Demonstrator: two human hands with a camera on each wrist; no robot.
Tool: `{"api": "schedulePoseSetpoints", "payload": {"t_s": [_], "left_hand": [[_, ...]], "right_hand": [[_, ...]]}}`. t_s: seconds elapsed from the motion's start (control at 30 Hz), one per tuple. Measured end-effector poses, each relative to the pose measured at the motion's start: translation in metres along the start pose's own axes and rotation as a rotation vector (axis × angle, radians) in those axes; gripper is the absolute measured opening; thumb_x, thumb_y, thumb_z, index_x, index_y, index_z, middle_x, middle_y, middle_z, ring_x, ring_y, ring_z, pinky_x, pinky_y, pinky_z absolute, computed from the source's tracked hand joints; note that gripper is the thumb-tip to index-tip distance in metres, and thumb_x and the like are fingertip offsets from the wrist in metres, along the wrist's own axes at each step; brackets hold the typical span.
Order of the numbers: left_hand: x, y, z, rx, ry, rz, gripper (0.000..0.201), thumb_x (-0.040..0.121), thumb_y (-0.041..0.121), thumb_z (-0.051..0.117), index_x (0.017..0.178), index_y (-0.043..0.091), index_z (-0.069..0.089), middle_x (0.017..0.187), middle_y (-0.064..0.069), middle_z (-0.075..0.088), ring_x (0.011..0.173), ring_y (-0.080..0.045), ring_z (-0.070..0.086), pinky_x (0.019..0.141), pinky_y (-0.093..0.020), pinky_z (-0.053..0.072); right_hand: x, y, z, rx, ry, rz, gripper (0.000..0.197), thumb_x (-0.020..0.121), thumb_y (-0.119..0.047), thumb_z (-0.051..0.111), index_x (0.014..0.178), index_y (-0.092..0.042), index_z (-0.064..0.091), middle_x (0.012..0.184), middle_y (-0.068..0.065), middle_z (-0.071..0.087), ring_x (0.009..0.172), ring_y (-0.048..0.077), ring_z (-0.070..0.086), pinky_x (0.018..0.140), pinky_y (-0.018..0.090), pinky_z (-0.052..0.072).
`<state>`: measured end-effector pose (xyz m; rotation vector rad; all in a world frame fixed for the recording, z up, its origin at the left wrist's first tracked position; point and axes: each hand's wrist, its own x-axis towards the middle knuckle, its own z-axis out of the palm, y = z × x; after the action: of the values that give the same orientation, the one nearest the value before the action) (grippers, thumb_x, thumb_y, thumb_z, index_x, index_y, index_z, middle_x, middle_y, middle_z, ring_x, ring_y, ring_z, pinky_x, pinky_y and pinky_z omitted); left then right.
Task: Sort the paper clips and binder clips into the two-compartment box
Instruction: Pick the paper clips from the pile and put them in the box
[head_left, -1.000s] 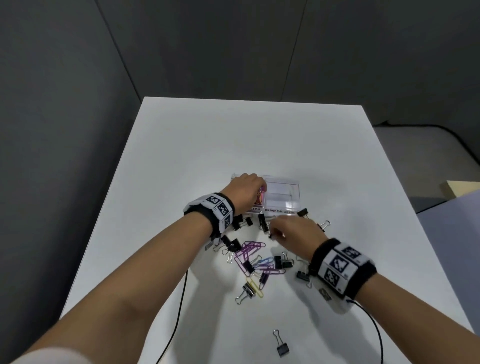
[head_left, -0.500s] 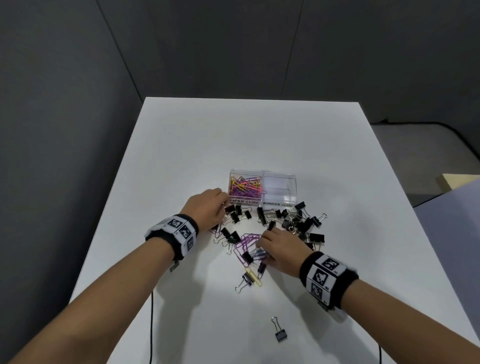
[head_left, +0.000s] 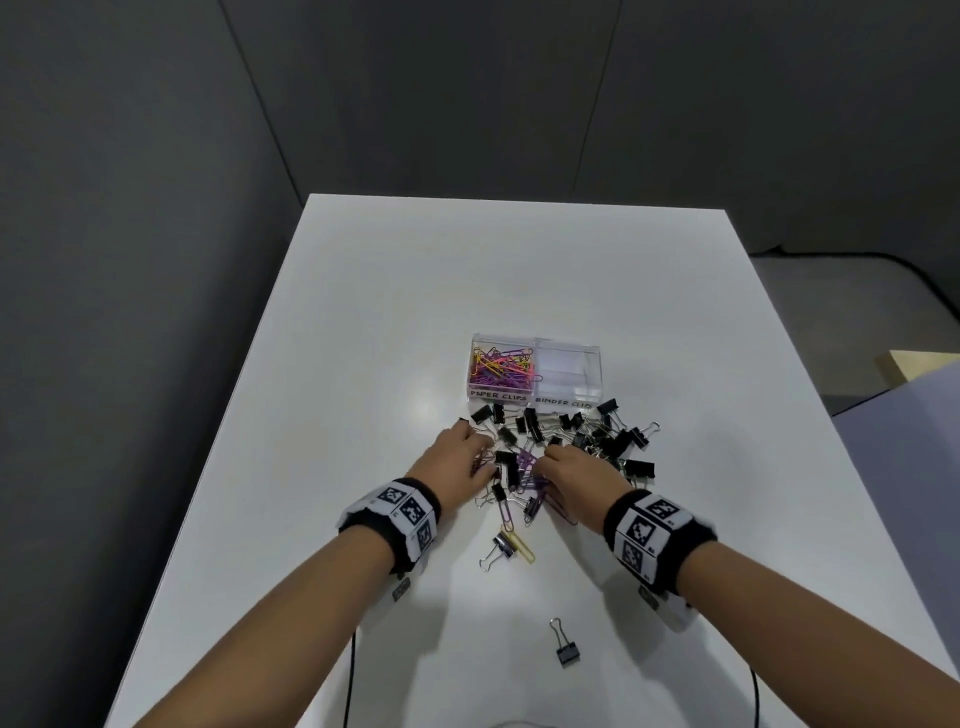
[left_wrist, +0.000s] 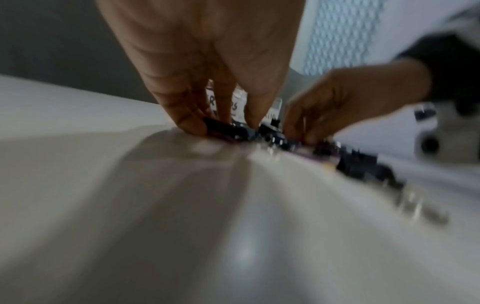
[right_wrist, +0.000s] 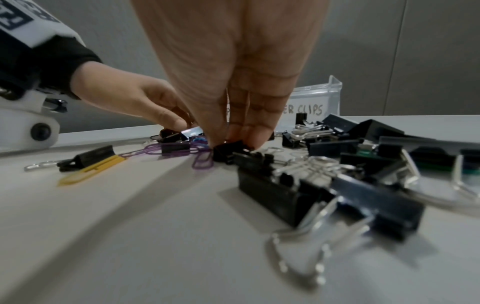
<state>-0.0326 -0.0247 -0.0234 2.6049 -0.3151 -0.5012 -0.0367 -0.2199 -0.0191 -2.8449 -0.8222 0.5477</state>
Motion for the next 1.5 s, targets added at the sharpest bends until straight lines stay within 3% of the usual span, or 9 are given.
{"api": "schedulePoseSetpoints", "payload": {"t_s": [0.17,0.37,0.5,0.73,0.9,1.0,1.17,1.4,1.5], "left_hand": [[0.000,-0.003,-0.015,-0.021,-0.027,0.030,0.046,0.088,0.012,0.052,0.132,0.019,0.045,0.131,-0.004,0.043,0.118,-0.018,0.046,0.095,-0.028,0.043],[-0.002,-0.019,-0.020,0.185,-0.102,0.043,0.049,0.083,0.010,0.056,0.130,0.022,0.048,0.135,-0.003,0.040,0.121,-0.022,0.041,0.095,-0.031,0.040],[-0.001,-0.013,-0.015,0.266,-0.011,0.060,0.032,0.090,0.021,0.053,0.123,0.024,0.055,0.128,-0.002,0.047,0.116,-0.021,0.046,0.087,-0.029,0.041],[0.006,-0.007,-0.015,0.389,-0.081,0.058,0.032,0.093,0.031,0.049,0.118,0.011,0.054,0.122,-0.008,0.053,0.112,-0.027,0.050,0.089,-0.035,0.043],[0.007,-0.004,-0.021,0.311,-0.097,0.031,0.022,0.094,0.026,0.047,0.109,0.012,0.054,0.110,-0.008,0.064,0.100,-0.027,0.059,0.082,-0.035,0.046],[0.005,-0.004,-0.028,0.246,-0.089,0.040,0.024,0.096,0.024,0.043,0.116,0.016,0.054,0.114,-0.006,0.064,0.103,-0.025,0.060,0.085,-0.034,0.046],[0.005,-0.014,-0.034,0.113,-0.126,0.045,0.030,0.097,0.016,0.040,0.124,0.014,0.054,0.125,-0.008,0.053,0.108,-0.025,0.057,0.090,-0.030,0.043],[0.007,-0.006,-0.035,0.043,-0.080,-0.054,0.005,0.092,0.011,0.040,0.095,0.014,0.043,0.077,0.000,0.049,0.075,-0.021,0.043,0.056,-0.024,0.029],[0.008,-0.001,-0.032,0.083,-0.071,-0.077,0.010,0.090,0.022,0.046,0.097,0.016,0.042,0.077,0.002,0.050,0.074,-0.021,0.047,0.058,-0.025,0.033]], "right_hand": [[-0.008,0.008,-0.005,0.053,0.028,0.056,0.022,0.093,-0.012,0.046,0.113,-0.009,0.055,0.112,0.007,0.056,0.102,0.024,0.055,0.082,0.034,0.051],[0.002,0.007,-0.009,0.061,0.102,0.047,0.038,0.092,-0.013,0.050,0.130,-0.011,0.047,0.129,0.008,0.051,0.116,0.024,0.049,0.096,0.035,0.047],[0.012,0.002,-0.011,-0.116,0.036,-0.015,0.047,0.091,-0.005,0.051,0.136,-0.012,0.042,0.138,0.010,0.046,0.123,0.028,0.043,0.103,0.039,0.042],[0.013,0.000,-0.011,-0.202,0.072,-0.012,0.032,0.089,-0.001,0.050,0.120,-0.007,0.054,0.120,0.011,0.055,0.109,0.028,0.049,0.089,0.038,0.047],[0.012,0.006,-0.015,-0.215,0.071,0.027,0.022,0.065,-0.007,0.079,0.084,-0.013,0.069,0.081,0.004,0.068,0.076,0.023,0.061,0.061,0.028,0.050],[0.010,0.009,-0.020,-0.133,0.004,0.042,0.019,0.093,-0.014,0.050,0.108,-0.010,0.061,0.108,0.008,0.064,0.103,0.027,0.053,0.083,0.034,0.044],[0.005,0.015,-0.029,0.076,0.029,0.134,0.029,0.093,-0.011,0.046,0.120,-0.012,0.055,0.117,0.006,0.060,0.107,0.024,0.056,0.089,0.037,0.051],[0.005,0.019,-0.037,0.254,0.015,0.340,0.016,0.090,-0.014,0.044,0.102,-0.008,0.052,0.100,0.009,0.055,0.083,0.026,0.056,0.075,0.036,0.050],[0.002,0.022,-0.041,0.279,-0.002,0.402,0.017,0.090,-0.014,0.043,0.106,-0.012,0.047,0.094,0.012,0.061,0.077,0.026,0.055,0.071,0.036,0.048]]}}
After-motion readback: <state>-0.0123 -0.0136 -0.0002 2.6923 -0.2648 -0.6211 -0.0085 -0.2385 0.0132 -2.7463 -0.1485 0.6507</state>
